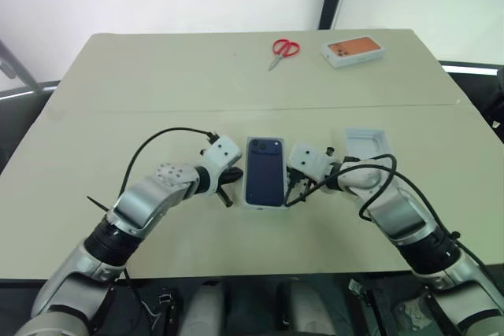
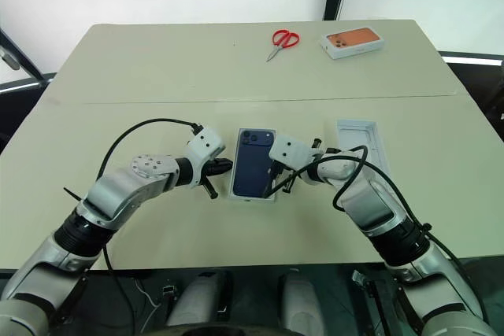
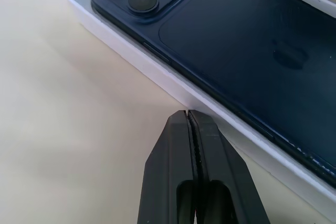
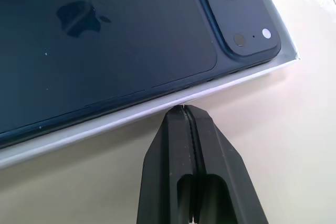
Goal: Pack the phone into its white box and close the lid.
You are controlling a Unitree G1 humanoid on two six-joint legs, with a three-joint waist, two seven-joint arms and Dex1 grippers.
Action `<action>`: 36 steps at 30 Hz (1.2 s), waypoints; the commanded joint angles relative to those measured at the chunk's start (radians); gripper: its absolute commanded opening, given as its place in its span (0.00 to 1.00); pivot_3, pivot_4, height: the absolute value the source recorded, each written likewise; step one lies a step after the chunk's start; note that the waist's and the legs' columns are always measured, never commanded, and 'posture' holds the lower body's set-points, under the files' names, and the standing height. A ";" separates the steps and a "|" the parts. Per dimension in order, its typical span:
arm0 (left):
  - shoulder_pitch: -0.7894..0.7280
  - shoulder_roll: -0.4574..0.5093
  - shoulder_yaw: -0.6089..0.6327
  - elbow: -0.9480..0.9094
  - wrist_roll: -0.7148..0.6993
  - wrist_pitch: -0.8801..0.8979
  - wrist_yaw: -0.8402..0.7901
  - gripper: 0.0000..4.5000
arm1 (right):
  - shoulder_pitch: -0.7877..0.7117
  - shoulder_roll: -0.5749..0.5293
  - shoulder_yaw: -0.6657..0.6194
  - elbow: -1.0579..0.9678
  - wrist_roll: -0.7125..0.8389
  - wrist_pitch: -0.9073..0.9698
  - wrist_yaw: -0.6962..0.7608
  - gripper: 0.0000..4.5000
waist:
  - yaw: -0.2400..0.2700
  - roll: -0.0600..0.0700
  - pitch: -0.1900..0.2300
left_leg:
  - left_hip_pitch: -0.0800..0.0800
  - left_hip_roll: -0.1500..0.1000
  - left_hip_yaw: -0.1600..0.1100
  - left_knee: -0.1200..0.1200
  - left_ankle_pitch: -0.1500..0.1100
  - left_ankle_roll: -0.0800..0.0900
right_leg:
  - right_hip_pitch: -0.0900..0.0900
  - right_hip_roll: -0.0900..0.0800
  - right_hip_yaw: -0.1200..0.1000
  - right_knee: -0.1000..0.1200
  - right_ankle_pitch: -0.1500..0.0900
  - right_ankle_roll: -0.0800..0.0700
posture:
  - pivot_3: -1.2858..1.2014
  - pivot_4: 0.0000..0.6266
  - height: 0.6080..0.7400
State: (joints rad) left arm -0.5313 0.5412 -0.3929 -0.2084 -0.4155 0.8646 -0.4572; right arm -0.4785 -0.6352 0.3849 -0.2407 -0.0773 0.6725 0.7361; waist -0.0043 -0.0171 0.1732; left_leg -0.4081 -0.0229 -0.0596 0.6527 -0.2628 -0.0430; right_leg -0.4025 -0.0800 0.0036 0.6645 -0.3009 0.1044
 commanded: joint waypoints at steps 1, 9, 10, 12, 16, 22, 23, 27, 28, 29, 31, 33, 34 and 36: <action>-0.018 -0.072 -0.020 -0.023 -0.010 0.015 -0.046 0.02 | 0.006 -0.013 -0.023 -0.075 0.019 -0.006 0.034 0.00 | 0.000 0.000 0.000 | 0.000 0.000 0.000 0.000 0.000 0.000 | 0.000 0.000 0.000 0.000 0.000 0.000 | 0.52 0.24 1.00; -0.058 -0.160 -0.054 -0.008 -0.002 0.058 -0.147 0.02 | 0.109 -0.138 -0.105 -0.181 0.053 0.010 0.113 0.00 | 0.016 0.000 0.000 | 0.000 -0.001 0.000 0.001 0.000 0.001 | 0.001 0.000 0.000 0.000 0.000 0.000 | 0.52 0.24 1.00; -0.068 -0.173 -0.062 0.007 0.007 0.060 -0.153 0.02 | 0.124 -0.152 -0.115 -0.193 0.056 0.010 0.122 0.00 | 0.015 0.000 0.000 | 0.000 -0.001 0.000 0.001 0.000 0.001 | 0.001 0.000 0.000 0.000 0.000 0.000 | 0.52 0.24 1.00; -0.091 -0.198 -0.086 0.038 0.026 0.055 -0.170 0.02 | 0.155 -0.181 -0.141 -0.211 0.060 0.016 0.133 0.00 | 0.017 0.000 0.000 | 0.000 -0.001 0.000 0.001 0.000 0.001 | 0.001 0.000 0.000 0.000 0.000 0.000 | 0.52 0.24 1.00; -0.115 -0.234 -0.113 0.068 0.045 0.060 -0.205 0.02 | 0.203 -0.220 -0.183 -0.222 0.062 0.018 0.144 0.00 | 0.016 0.000 0.000 | 0.000 -0.001 0.000 0.002 -0.001 0.001 | 0.003 0.000 -0.002 -0.001 0.000 0.000 | 0.52 0.24 1.00; -0.130 -0.275 -0.113 0.100 0.063 0.072 -0.238 0.02 | 0.237 -0.250 -0.219 -0.203 0.061 0.001 0.148 0.00 | 0.016 0.000 0.000 | 0.001 -0.001 -0.001 0.003 -0.001 0.001 | 0.004 0.000 -0.003 -0.001 0.000 0.000 | 0.52 0.24 1.00; -0.129 -0.273 -0.117 0.094 0.059 0.077 -0.251 0.02 | 0.238 -0.251 -0.221 -0.198 0.061 -0.002 0.148 0.00 | 0.015 0.000 0.000 | 0.001 -0.001 -0.001 0.003 -0.001 0.001 | 0.004 0.000 -0.003 -0.001 0.000 0.000 | 0.52 0.24 1.00; -0.128 -0.269 -0.114 0.085 0.062 0.096 -0.271 0.02 | 0.237 -0.249 -0.221 -0.193 0.062 -0.005 0.149 0.00 | 0.015 0.000 0.000 | 0.001 -0.001 -0.001 0.003 -0.001 0.001 | 0.004 0.000 -0.003 -0.001 0.000 0.001 | 0.52 0.24 1.00; -0.128 -0.269 -0.112 0.085 0.066 0.099 -0.271 0.02 | 0.237 -0.249 -0.221 -0.193 0.062 -0.005 0.150 0.00 | 0.015 0.000 0.000 | 0.001 -0.001 -0.001 0.003 -0.001 0.001 | 0.004 0.000 -0.003 -0.001 0.000 0.001 | 0.52 0.24 1.00; -0.129 -0.268 -0.109 0.090 0.072 0.097 -0.269 0.02 | 0.236 -0.249 -0.221 -0.192 0.062 -0.006 0.151 0.00 | 0.015 0.000 0.000 | 0.001 -0.001 -0.001 0.003 -0.001 0.001 | 0.004 0.000 -0.003 -0.001 0.000 0.001 | 0.52 0.24 1.00; -0.128 -0.267 -0.099 0.102 0.083 0.096 -0.260 0.02 | 0.231 -0.252 -0.222 -0.189 0.062 -0.007 0.152 0.00 | 0.015 0.000 0.000 | 0.001 -0.001 -0.001 0.003 -0.001 0.001 | 0.004 0.000 -0.003 -0.001 0.000 0.001 | 0.52 0.24 1.00; -0.129 -0.268 -0.084 0.114 0.088 0.096 -0.252 0.02 | 0.229 -0.260 -0.230 -0.189 0.063 -0.008 0.157 0.00 | 0.015 0.000 0.000 | 0.001 0.000 -0.001 0.003 -0.001 0.001 | 0.004 0.000 -0.003 -0.001 0.000 0.001 | 0.52 0.24 1.00; -0.129 -0.270 -0.069 0.121 0.088 0.095 -0.246 0.02 | 0.228 -0.268 -0.240 -0.190 0.066 -0.006 0.160 0.00 | 0.016 0.000 0.000 | 0.001 0.000 -0.001 0.003 -0.001 0.001 | 0.004 0.000 -0.003 -0.001 0.000 0.001 | 0.52 0.24 1.00; -0.131 -0.276 -0.045 0.135 0.086 0.098 -0.237 0.02 | 0.228 -0.278 -0.253 -0.191 0.067 -0.003 0.162 0.00 | 0.016 0.000 0.000 | 0.001 0.000 -0.001 0.003 -0.001 0.001 | 0.005 0.000 -0.003 -0.001 0.000 0.001 | 0.52 0.24 1.00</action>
State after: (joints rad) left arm -0.6428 0.2807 -0.4591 -0.0698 -0.3267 0.9665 -0.7030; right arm -0.2370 -0.9019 0.1664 -0.3966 -0.0297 0.6903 0.8899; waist 0.0114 -0.0166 0.1730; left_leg -0.4072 -0.0233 -0.0608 0.6565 -0.2636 -0.0417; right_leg -0.3978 -0.0798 0.0010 0.6635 -0.3012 0.1049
